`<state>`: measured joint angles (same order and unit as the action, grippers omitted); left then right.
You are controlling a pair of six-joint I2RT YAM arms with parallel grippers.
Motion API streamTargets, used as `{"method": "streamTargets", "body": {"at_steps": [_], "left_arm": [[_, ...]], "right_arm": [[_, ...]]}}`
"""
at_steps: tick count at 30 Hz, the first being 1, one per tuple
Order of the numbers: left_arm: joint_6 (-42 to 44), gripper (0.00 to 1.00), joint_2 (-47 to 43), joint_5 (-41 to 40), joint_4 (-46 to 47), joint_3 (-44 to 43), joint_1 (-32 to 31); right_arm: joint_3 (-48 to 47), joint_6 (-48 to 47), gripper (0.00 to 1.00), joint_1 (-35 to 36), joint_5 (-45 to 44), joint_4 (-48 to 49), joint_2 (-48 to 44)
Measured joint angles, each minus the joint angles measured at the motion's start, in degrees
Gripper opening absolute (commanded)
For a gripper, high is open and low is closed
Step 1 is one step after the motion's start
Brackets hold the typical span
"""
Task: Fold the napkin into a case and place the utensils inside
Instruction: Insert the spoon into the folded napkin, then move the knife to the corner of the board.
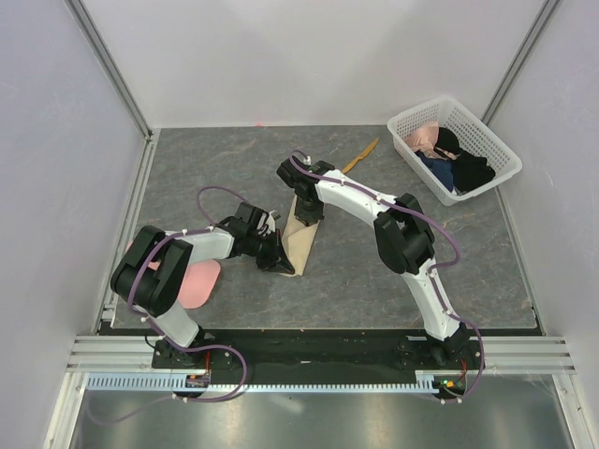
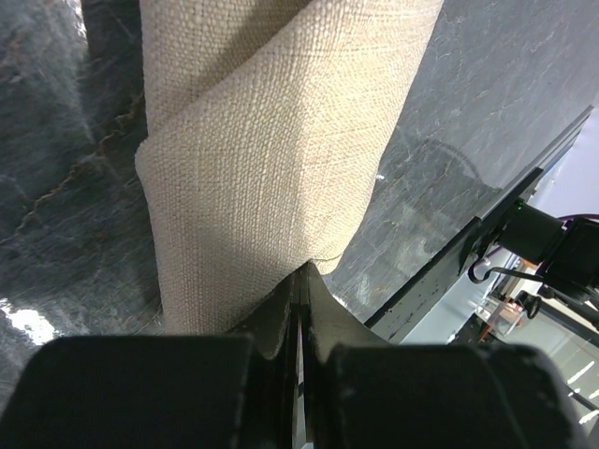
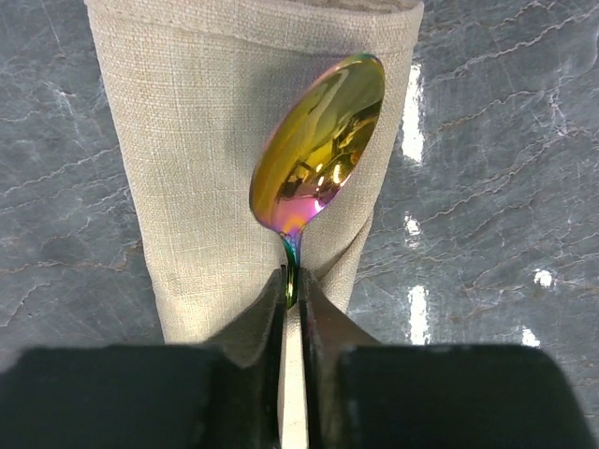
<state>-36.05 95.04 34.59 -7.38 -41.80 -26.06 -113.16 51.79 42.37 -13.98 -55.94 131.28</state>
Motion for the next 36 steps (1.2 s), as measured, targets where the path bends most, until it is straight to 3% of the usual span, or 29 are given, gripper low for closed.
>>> {"method": "streamTargets", "body": {"at_steps": [3,12,22,29,36], "left_arm": [[0.0,0.06,-0.1,0.0,-0.2,0.0,0.0],[0.1,0.18,-3.7,-0.7,-2.8,-0.8,0.0],[1.4,0.22,-7.7,-0.7,-5.9,-4.7,0.0],[1.4,0.22,-8.5,-1.1,-6.4,-4.9,0.0],[1.4,0.25,-9.7,-1.4,-6.4,-4.9,0.0]], "right_arm": [[0.0,-0.3,0.39,0.0,0.3,0.0,0.0],[0.0,-1.5,0.58,-0.4,0.1,-0.3,-3.8],[-3.1,-5.1,0.63,-7.6,-4.2,2.8,-6.1],[-15.7,-10.4,0.66,-14.8,-9.7,7.8,4.1],[-20.3,-16.0,0.69,-15.6,-12.6,12.5,13.1]]}}
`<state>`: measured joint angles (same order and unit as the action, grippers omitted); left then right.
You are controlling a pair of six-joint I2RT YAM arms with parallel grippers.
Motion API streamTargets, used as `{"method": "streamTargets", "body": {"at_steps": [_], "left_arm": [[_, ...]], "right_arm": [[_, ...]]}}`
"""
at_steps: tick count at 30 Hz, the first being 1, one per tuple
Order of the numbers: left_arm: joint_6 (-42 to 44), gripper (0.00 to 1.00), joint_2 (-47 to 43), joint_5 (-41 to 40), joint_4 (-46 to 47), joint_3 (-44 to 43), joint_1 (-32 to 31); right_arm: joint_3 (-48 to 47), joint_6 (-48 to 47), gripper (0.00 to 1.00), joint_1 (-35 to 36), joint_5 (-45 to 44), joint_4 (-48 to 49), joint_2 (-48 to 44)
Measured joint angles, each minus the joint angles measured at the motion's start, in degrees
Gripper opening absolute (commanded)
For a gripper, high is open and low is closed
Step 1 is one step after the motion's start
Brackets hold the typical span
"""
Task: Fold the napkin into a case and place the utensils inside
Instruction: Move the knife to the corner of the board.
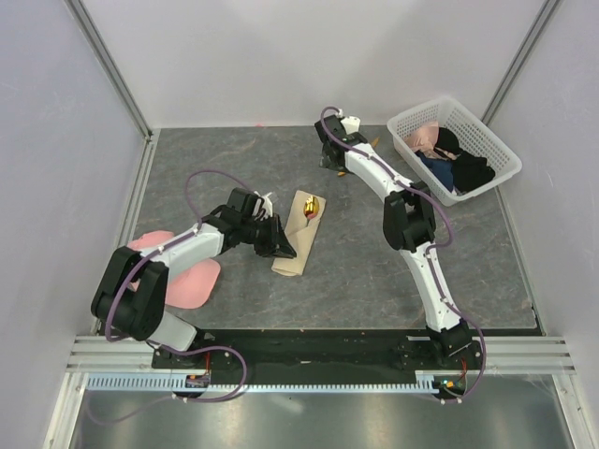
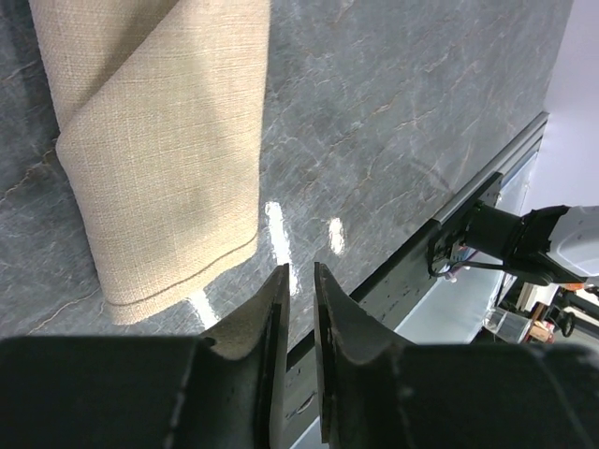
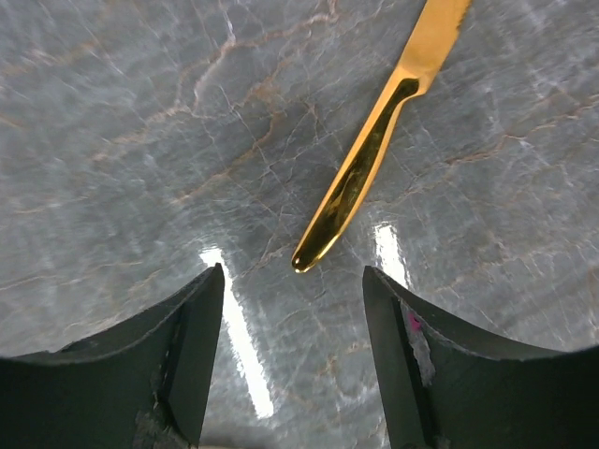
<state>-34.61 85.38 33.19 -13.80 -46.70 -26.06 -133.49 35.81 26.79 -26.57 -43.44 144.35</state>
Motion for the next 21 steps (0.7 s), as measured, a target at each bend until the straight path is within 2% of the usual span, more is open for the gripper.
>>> {"method": "streamTargets", "body": {"at_steps": [4,10,13,14,16,17,19,20,21], "left_arm": [[0.0,0.25,-2.6,-0.1,0.1,0.2,0.0],[0.0,0.25,-4.0,-0.1,0.2,0.2,0.1],[0.0,0.25,-4.0,-0.1,0.2,0.2,0.5],[0.0,0.25,-4.0,-0.1,0.2,0.2,0.7],[0.0,0.25,-4.0,-0.1,0.2,0.2,1.1],[0.0,0.25,-4.0,-0.1,0.2,0.2,1.4],[0.0,0.26,-4.0,-0.1,0.1,0.2,1.6],[0.0,0.26,-4.0,-0.1,0.1,0.2,1.8],[0.0,0.27,-4.0,-0.1,0.0,0.1,1.9]], "right_arm": [[-0.1,-1.9,0.69,0.0,-0.6,0.7,2.4],[-1.0,-2.8,0.63,-0.8,-0.5,1.3,4.1],[-1.9,-3.0,0.53,-1.6,-0.5,1.4,4.9],[-2.0,-3.0,0.46,-1.8,-0.2,1.5,5.0],[-2.1,-2.9,0.40,-2.1,0.2,1.4,5.1],[-2.1,-2.7,0.31,-2.2,0.6,1.5,5.1],[-2.1,-2.7,0.20,-2.4,1.0,1.3,5.1],[-2.1,-2.8,0.09,-2.4,1.1,1.0,5.1],[-2.1,-2.7,0.05,-2.5,1.2,0.8,5.0]]}}
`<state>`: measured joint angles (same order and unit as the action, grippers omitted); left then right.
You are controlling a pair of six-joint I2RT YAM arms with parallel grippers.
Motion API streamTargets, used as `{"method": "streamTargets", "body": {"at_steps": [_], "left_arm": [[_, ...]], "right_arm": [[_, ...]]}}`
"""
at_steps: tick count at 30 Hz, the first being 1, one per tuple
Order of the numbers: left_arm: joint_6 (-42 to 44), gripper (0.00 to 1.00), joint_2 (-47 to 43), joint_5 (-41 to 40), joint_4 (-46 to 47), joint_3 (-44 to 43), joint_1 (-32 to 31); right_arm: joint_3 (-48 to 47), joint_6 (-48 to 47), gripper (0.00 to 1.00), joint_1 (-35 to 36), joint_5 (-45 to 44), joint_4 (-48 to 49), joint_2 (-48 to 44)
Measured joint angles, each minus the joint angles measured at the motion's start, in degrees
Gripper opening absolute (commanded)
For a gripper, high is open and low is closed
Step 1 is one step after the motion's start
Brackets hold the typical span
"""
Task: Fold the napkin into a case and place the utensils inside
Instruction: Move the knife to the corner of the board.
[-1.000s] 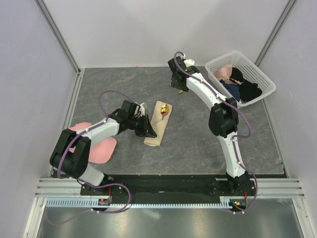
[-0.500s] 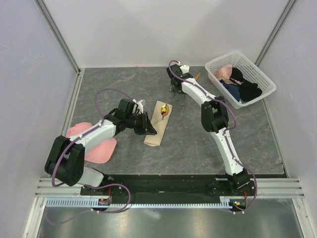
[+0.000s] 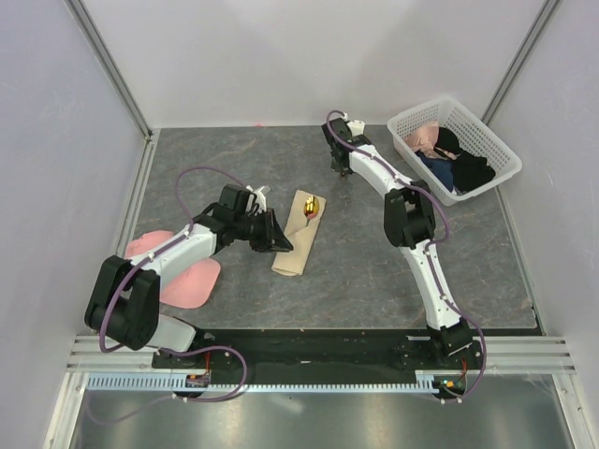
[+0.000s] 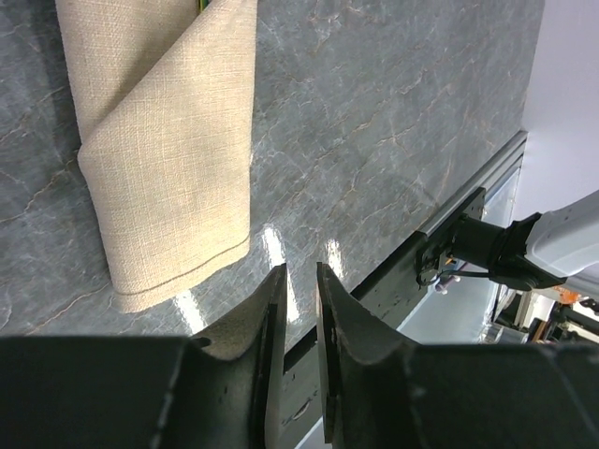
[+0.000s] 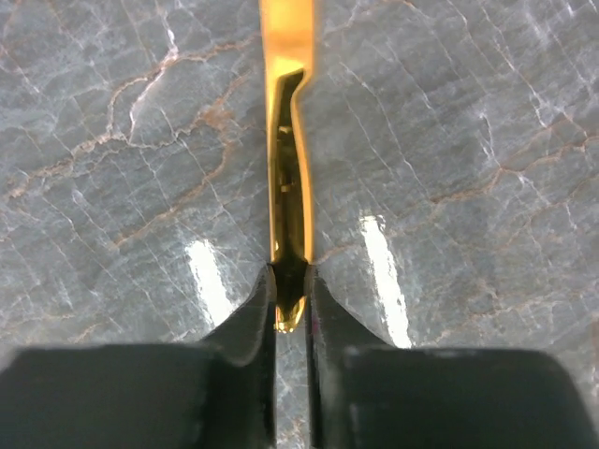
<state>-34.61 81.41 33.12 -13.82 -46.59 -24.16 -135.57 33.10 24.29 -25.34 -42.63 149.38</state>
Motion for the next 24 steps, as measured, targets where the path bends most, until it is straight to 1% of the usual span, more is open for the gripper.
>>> {"method": "streamTargets", "body": {"at_steps": [1,3,5,9,13,14,18,20,22,24], "left_arm": [[0.0,0.27,0.1,0.0,-0.3,-0.1,0.1],[0.0,0.27,0.6,0.0,-1.0,-0.9,0.1],[0.2,0.28,1.4,0.1,-1.5,-2.1,0.1],[0.8,0.28,2.7,0.6,-2.1,-4.5,0.3],[1.2,0.28,5.2,2.0,-2.1,-6.6,0.6],[1.3,0.28,6.0,2.3,-2.1,-7.1,0.6],[1.3,0.28,8.5,3.6,-2.1,-8.0,0.7],[1.3,0.28,9.1,4.4,-2.1,-8.1,0.7],[1.2,0.28,9.2,4.9,-2.1,-8.1,0.7],[1.2,0.28,9.2,5.2,-2.1,-8.1,0.7]], "right_arm": [[0.7,-0.1,0.00,-0.1,0.2,0.3,-0.4],[4.4,0.2,0.00,-0.2,1.1,1.1,-2.6],[10.1,0.5,0.00,-0.2,2.2,2.0,-6.1],[25.5,1.2,0.00,0.0,5.4,2.2,-16.0],[45.1,2.7,0.00,1.5,9.3,3.3,-29.7],[51.3,3.3,0.00,2.6,10.9,2.3,-33.6],[64.9,6.1,0.04,8.0,15.5,0.2,-42.5],[68.1,7.2,0.18,9.7,17.9,-0.5,-45.9],[68.8,7.7,0.30,9.7,18.2,-2.1,-48.2],[67.6,7.6,0.39,8.6,18.0,-2.7,-49.8]]}}
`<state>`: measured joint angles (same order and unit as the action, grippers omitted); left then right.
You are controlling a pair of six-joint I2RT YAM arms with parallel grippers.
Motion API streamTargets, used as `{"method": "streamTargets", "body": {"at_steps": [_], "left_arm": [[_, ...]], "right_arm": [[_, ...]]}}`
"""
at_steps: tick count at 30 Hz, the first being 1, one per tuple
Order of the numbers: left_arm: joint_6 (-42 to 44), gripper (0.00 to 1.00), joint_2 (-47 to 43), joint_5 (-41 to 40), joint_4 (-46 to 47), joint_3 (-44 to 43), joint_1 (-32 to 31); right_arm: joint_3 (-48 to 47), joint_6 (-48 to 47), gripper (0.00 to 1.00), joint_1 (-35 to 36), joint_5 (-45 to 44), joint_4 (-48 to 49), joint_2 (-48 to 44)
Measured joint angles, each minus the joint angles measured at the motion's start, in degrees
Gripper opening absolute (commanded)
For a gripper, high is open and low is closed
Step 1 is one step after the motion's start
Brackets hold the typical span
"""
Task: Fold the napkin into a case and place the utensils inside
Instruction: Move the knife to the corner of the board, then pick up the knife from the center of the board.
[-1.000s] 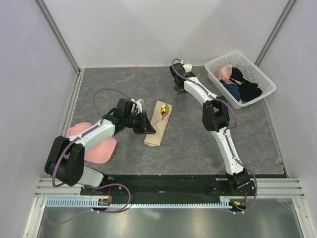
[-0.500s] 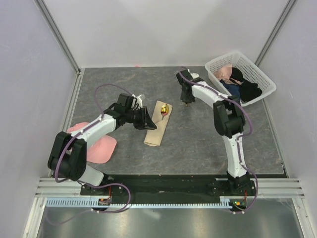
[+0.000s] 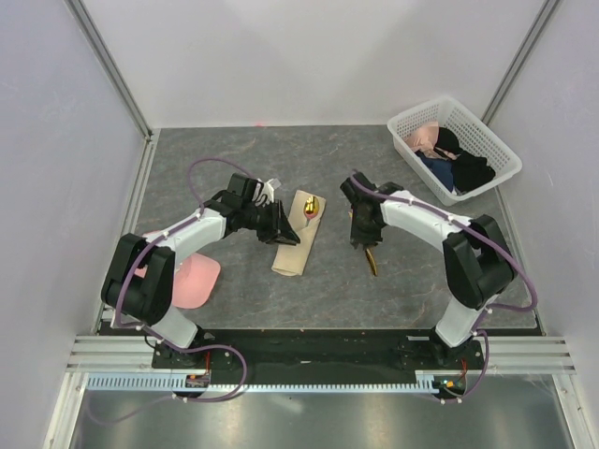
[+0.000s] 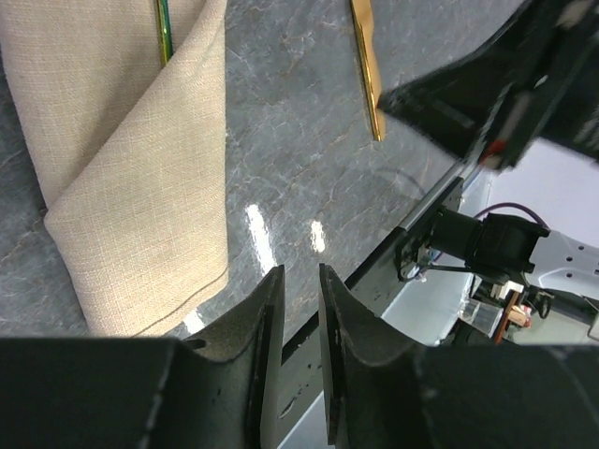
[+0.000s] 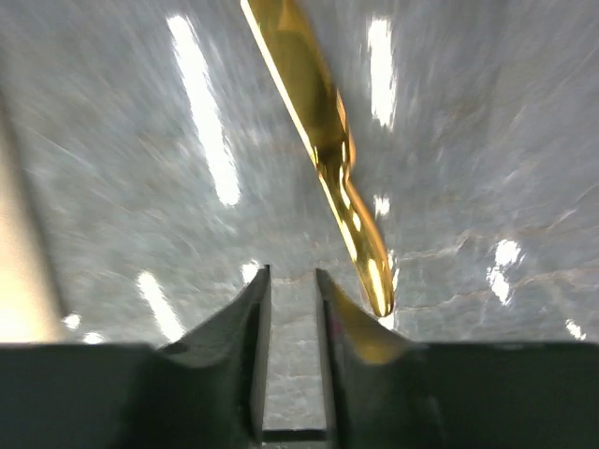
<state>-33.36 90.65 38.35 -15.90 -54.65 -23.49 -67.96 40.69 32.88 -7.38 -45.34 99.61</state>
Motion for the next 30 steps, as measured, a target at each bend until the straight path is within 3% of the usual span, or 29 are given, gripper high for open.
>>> {"method": "streamTargets", "body": {"at_steps": [1,11,21,30], "left_arm": [[0.0,0.28,0.0,0.3,0.0,0.0,0.0],[0.0,0.28,0.0,1.0,-0.3,0.0,0.2],[0.0,0.30,0.0,1.1,-0.3,0.0,0.5],[0.0,0.31,0.0,1.2,-0.3,0.0,0.5]], "right_arm": [[-1.6,-0.5,0.44,-0.9,-0.2,-0.7,-0.2],[-11.1,-14.6,0.54,-6.6,2.3,-0.8,3.4],[-5.9,-19.7,0.52,-6.1,5.3,-1.4,5.7],[-3.4,-19.2,0.42,-5.7,4.8,2.1,8.3]]}}
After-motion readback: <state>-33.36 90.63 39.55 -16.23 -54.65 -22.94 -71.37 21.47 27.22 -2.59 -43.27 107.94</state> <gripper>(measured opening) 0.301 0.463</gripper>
